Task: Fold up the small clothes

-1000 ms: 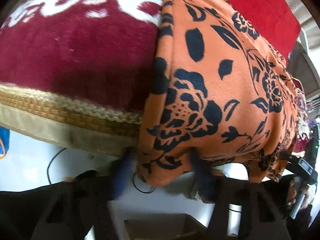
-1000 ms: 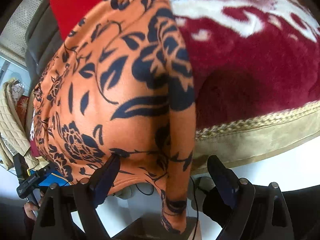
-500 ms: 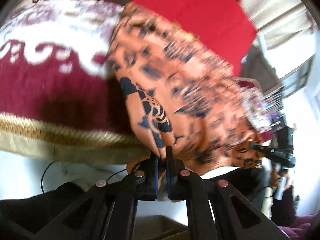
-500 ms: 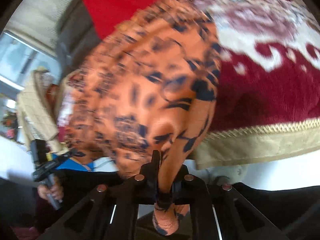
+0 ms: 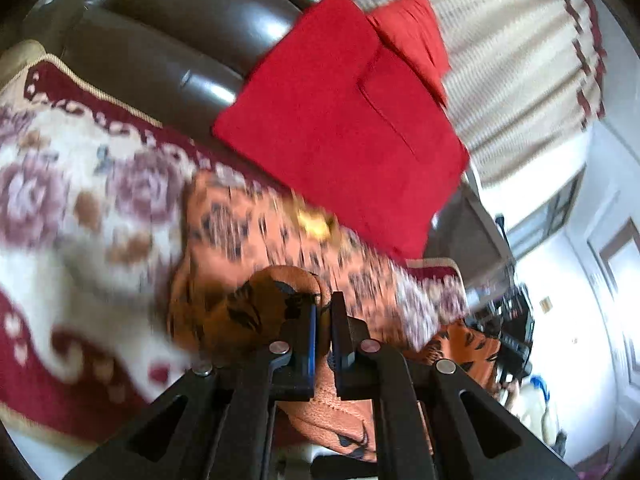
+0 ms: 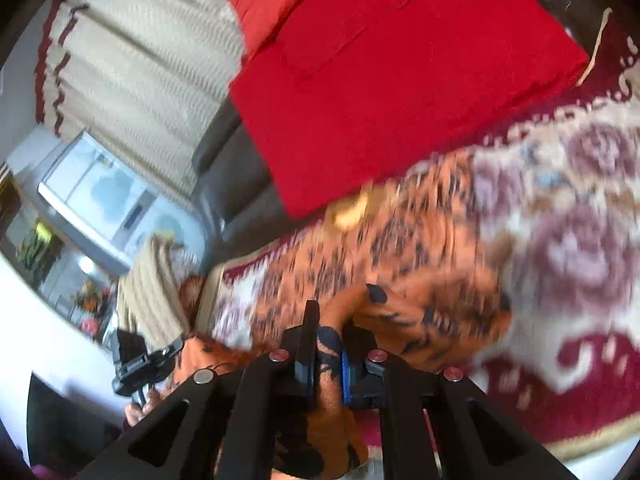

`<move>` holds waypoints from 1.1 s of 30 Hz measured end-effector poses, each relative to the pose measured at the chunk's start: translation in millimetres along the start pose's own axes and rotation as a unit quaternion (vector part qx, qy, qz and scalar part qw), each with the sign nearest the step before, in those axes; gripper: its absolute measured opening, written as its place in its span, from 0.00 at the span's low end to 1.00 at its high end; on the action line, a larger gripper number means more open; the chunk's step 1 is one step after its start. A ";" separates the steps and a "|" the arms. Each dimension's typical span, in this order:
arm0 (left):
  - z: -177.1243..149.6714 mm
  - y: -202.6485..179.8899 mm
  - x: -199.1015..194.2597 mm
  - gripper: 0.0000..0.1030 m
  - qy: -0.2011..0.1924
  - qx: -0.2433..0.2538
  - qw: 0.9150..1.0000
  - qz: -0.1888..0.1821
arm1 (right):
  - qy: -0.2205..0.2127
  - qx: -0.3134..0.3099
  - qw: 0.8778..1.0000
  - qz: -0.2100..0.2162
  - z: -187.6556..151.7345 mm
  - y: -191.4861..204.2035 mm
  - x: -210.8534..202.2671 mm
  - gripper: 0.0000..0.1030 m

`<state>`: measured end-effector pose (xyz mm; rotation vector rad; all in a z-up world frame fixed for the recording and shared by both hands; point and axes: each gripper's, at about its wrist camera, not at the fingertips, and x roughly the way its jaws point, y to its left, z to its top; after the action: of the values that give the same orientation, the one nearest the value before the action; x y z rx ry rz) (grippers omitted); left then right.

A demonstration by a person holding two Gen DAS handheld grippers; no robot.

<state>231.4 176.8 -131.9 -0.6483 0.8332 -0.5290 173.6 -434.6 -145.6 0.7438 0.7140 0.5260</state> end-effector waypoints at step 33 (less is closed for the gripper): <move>58.9 103.9 139.0 0.59 0.018 -0.157 0.985 0.069 | -0.037 0.190 0.981 -0.003 90.6 -121.8 113.4 0.70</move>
<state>375.8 175.8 -244.8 -0.8629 0.9987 -0.2858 336.0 -475.3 -234.4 1.1118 0.7561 0.3569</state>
